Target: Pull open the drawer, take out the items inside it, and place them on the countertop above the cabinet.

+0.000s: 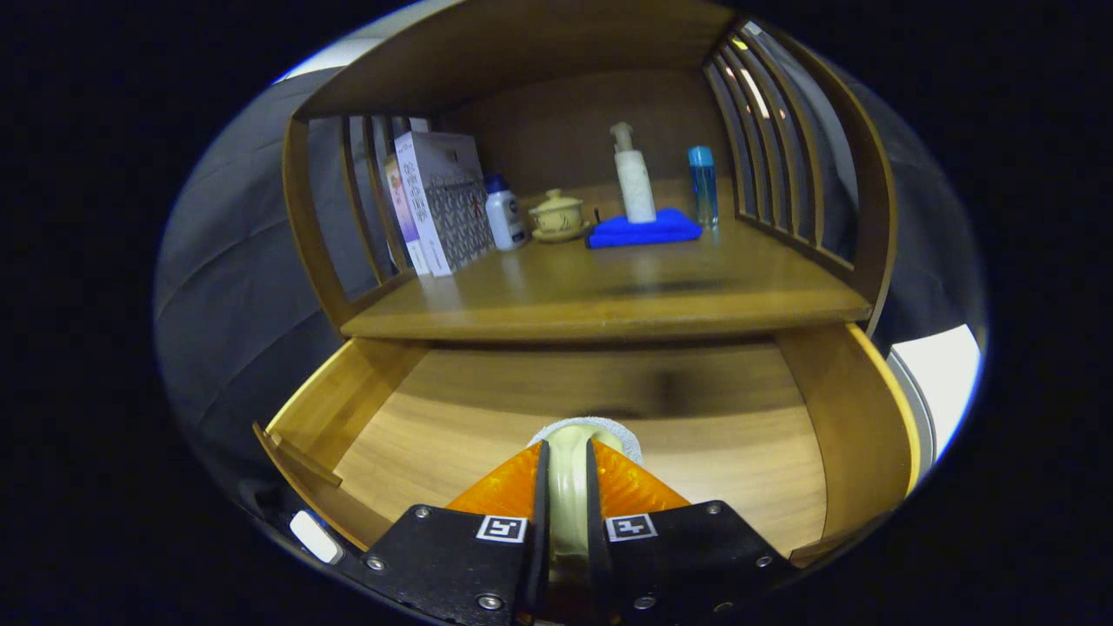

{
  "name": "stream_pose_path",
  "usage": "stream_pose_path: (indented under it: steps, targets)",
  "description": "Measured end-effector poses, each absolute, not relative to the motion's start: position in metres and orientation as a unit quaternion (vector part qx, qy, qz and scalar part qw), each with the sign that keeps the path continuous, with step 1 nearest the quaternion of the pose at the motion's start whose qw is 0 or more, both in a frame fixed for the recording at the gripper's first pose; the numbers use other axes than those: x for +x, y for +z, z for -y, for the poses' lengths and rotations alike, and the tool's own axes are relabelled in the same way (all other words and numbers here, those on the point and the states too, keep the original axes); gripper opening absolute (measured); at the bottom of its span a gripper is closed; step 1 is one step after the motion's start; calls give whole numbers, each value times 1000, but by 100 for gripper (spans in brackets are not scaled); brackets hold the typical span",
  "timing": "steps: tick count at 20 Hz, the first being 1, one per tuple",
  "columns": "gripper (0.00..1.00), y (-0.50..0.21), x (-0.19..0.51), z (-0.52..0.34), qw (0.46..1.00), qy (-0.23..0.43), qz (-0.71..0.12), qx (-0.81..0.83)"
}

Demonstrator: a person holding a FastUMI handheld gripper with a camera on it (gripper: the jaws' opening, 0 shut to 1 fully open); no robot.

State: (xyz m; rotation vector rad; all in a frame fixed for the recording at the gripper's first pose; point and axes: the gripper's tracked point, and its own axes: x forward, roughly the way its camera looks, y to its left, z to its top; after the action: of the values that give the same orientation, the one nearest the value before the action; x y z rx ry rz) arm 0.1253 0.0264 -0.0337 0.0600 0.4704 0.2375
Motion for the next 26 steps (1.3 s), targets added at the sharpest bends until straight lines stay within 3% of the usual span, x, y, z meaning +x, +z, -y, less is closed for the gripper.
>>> stream_pose_path:
  steps: [18, 26]
  targets:
    - [19, 86, 194, -55, 980, 123, -132, 83]
    - [19, 92, 250, -64, 981, 89, -131, 108]
